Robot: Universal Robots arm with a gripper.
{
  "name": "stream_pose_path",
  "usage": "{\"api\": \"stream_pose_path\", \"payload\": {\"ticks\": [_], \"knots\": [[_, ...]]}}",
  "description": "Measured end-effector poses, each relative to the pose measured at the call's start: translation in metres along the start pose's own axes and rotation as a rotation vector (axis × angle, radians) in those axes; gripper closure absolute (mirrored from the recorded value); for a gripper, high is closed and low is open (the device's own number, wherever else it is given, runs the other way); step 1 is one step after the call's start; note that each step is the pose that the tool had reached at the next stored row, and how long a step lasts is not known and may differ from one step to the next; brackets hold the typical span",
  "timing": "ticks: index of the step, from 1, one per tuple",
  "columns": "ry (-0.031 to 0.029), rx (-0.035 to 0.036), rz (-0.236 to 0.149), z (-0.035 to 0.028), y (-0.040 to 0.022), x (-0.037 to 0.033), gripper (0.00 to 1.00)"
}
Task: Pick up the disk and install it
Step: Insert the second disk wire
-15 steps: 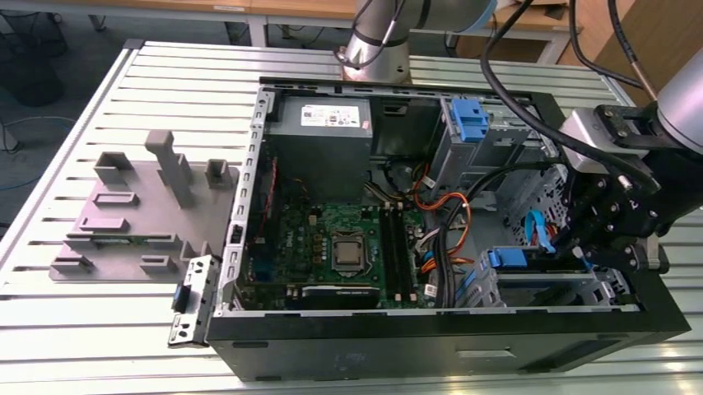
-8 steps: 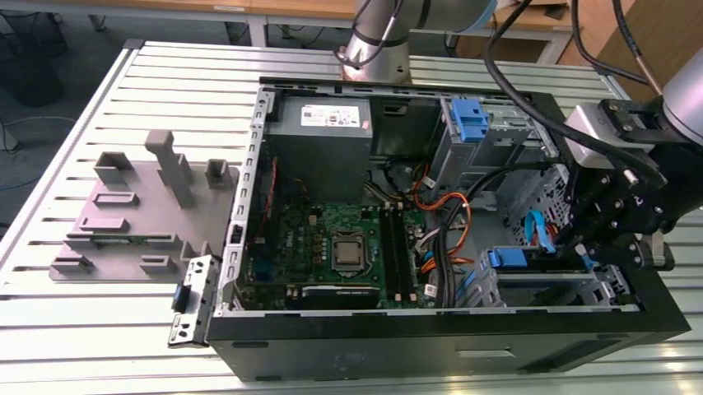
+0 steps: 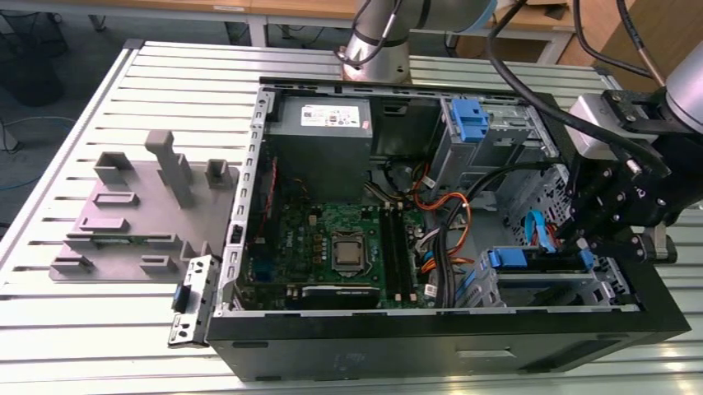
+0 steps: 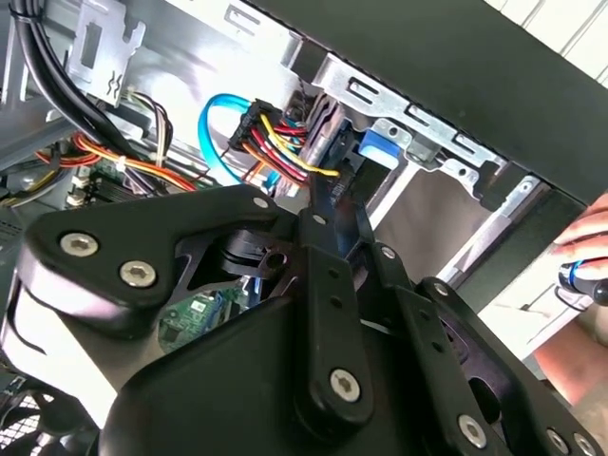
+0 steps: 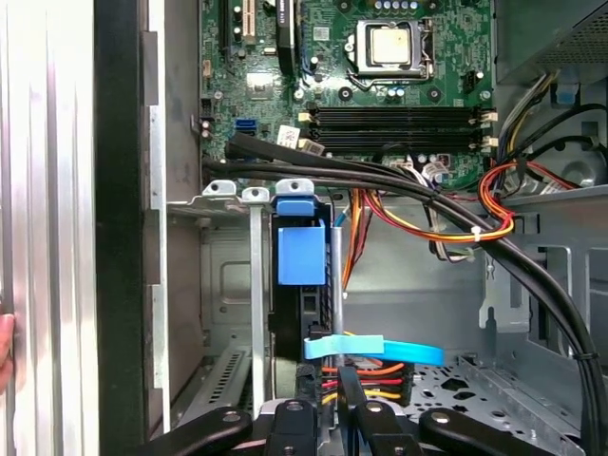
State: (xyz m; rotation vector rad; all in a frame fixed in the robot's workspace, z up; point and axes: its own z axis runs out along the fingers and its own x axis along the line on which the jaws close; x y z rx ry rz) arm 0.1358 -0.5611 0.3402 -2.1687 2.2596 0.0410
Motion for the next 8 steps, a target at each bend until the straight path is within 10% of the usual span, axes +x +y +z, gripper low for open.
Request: {"api": "stream_pose_path", "payload": {"ticks": [8], "knots": [[-0.0051,-0.0002,0.000,0.0026,-0.0035,-0.0011,0.76]]}}
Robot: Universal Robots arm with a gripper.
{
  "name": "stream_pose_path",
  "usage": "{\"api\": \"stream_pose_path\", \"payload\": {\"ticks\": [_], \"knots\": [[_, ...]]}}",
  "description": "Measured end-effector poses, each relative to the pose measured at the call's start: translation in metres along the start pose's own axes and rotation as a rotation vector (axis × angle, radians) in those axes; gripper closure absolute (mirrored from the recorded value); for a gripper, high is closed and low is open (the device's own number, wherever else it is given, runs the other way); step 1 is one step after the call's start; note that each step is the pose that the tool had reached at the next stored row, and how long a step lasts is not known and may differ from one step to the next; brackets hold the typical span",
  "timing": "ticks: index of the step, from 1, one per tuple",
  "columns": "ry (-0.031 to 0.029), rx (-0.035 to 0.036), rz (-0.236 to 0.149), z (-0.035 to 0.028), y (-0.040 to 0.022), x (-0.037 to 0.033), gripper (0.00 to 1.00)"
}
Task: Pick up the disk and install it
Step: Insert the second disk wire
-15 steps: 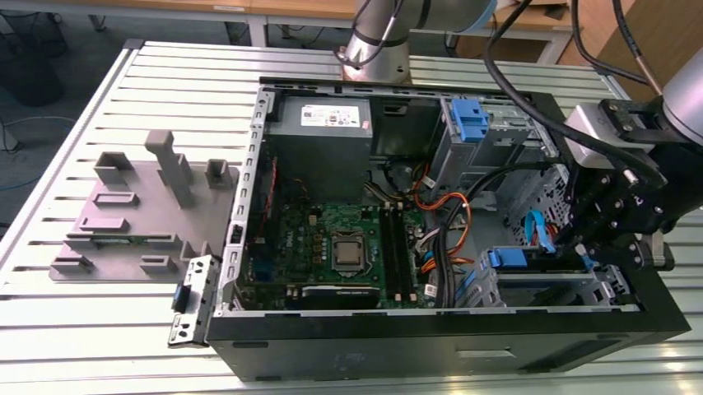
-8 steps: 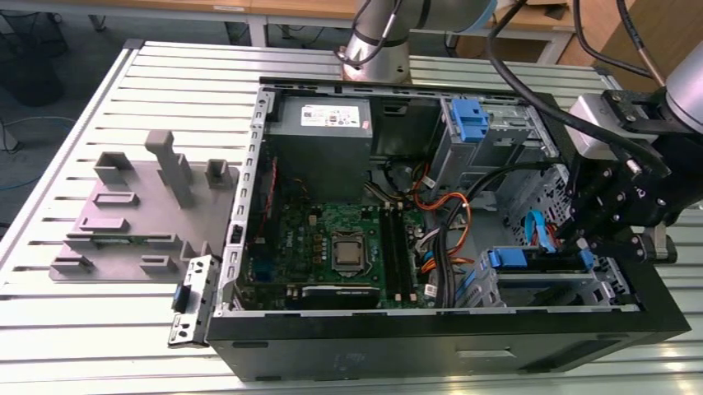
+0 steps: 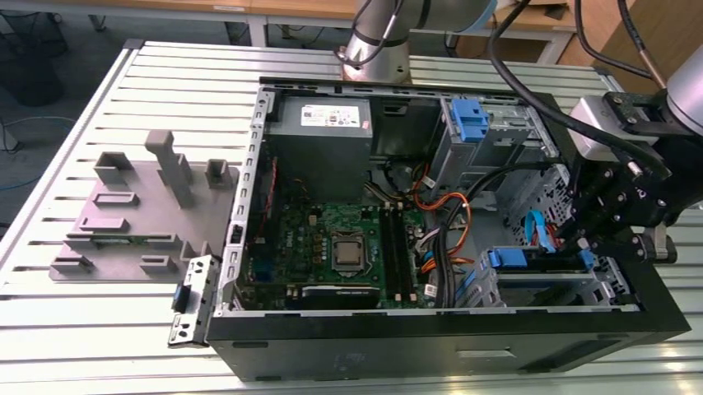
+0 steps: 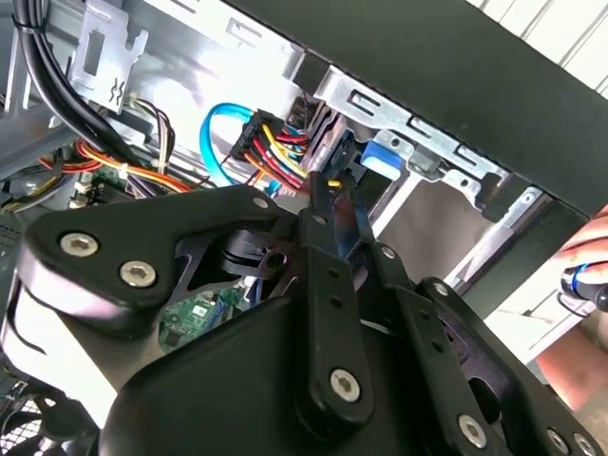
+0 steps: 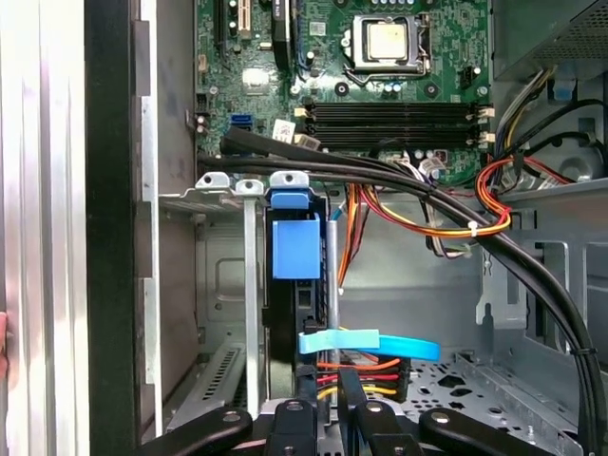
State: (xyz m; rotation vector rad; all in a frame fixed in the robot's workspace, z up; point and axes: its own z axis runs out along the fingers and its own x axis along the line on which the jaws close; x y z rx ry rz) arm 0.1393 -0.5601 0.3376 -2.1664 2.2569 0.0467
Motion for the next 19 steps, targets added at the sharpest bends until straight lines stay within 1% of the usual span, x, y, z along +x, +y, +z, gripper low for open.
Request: {"api": "stream_pose_path", "payload": {"ticks": [7,12,15,19], "knots": [[-0.0010,0.0000,0.000,0.0017,-0.0003,-0.0025,0.76],[-0.0007,0.0000,0.000,0.0032,-0.0003,-0.0026,0.76],[-0.0018,-0.0001,0.000,0.0042,-0.0004,-0.0026,0.76],[-0.0017,0.0000,0.000,0.0044,-0.0004,-0.0026,0.76]]}}
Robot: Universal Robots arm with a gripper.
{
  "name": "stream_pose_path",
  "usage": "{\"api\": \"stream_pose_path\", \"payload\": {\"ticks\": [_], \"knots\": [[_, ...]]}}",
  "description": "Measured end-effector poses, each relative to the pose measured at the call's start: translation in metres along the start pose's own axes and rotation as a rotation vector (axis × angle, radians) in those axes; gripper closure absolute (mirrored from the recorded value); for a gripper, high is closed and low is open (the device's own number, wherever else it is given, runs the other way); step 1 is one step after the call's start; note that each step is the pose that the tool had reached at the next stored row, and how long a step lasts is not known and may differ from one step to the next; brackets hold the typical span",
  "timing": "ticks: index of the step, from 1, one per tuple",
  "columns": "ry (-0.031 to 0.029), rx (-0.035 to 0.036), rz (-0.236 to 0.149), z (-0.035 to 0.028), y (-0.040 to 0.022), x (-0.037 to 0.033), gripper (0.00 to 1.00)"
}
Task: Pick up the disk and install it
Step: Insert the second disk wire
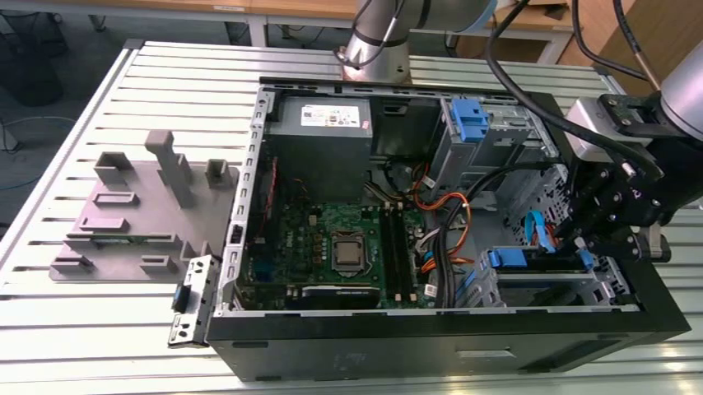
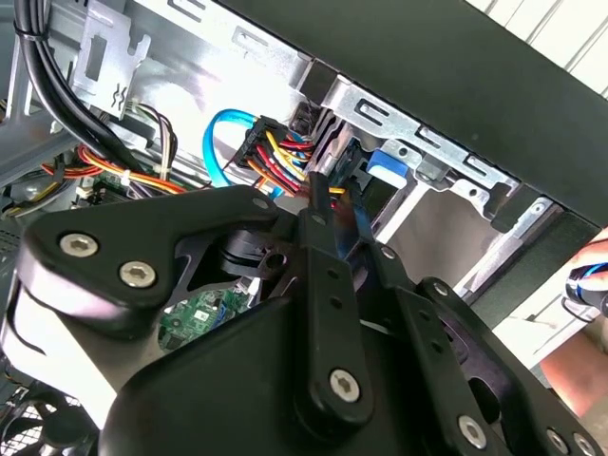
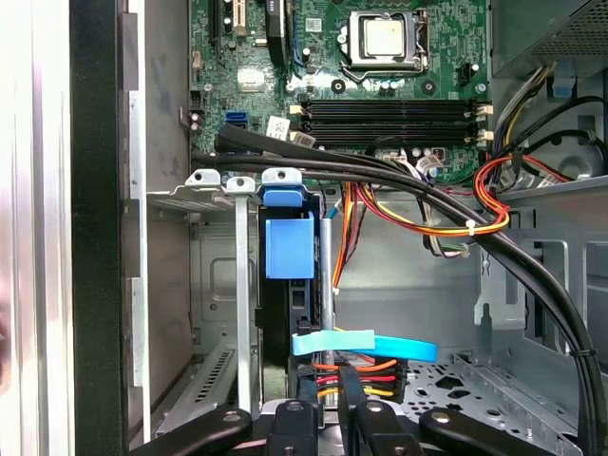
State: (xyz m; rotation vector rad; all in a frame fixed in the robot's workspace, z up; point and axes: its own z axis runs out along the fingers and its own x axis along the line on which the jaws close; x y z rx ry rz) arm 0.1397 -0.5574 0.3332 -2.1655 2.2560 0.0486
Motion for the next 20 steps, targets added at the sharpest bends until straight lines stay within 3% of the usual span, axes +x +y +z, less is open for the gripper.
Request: {"api": "stream_pose_path", "payload": {"ticks": [5,16,20], "knots": [[-0.0011,-0.0001,0.000,-0.0011,0.0000,-0.0001,0.76],[-0.0002,0.0000,0.000,-0.0223,0.0003,-0.0008,0.76],[-0.0002,0.0000,0.000,-0.0242,0.0003,-0.0008,0.76]]}}
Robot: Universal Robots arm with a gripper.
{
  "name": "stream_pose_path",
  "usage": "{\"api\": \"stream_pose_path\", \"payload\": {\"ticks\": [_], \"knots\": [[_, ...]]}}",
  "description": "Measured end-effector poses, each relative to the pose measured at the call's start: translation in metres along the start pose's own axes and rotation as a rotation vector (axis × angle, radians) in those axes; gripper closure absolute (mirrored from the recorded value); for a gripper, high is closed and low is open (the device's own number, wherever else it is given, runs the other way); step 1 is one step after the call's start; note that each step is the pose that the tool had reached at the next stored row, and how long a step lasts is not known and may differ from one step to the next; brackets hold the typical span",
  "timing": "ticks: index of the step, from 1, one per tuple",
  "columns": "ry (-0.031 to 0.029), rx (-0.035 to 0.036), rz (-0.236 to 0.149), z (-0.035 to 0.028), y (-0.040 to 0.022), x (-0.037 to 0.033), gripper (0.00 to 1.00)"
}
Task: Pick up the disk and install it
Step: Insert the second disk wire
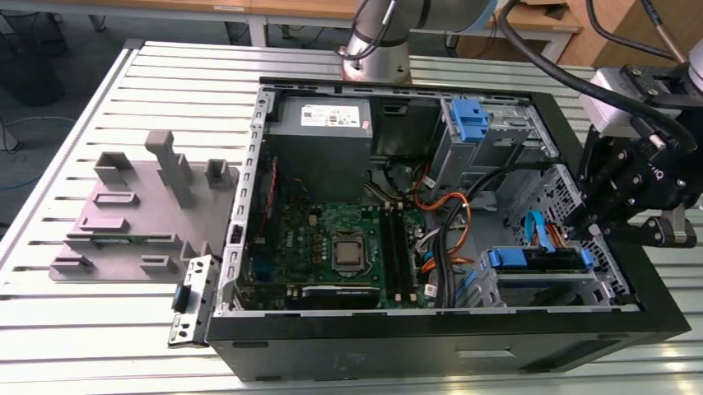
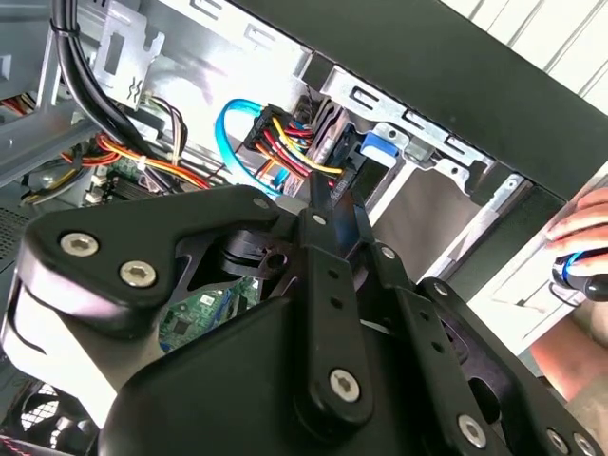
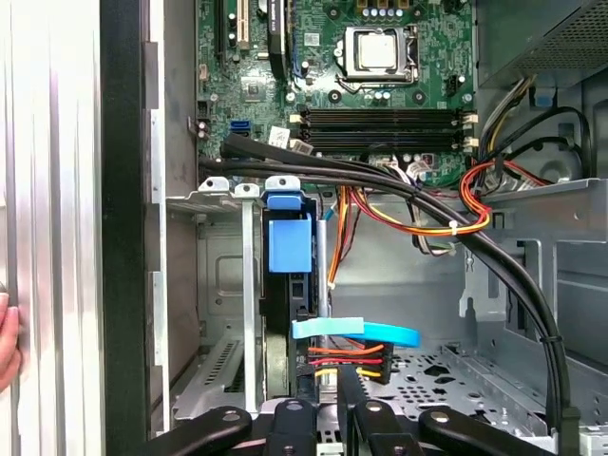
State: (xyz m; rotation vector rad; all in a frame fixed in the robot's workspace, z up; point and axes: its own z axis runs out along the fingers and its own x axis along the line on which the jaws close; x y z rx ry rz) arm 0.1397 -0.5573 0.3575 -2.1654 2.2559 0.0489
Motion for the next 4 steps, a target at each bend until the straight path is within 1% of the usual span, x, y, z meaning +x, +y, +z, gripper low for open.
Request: {"api": "stream_pose_path", "payload": {"ticks": [2,4], "knots": [[0.0002,0.0000,0.000,-0.0014,0.0000,-0.0001,0.76],[0.0002,0.0000,0.000,-0.0015,0.0000,-0.0001,0.76]]}}
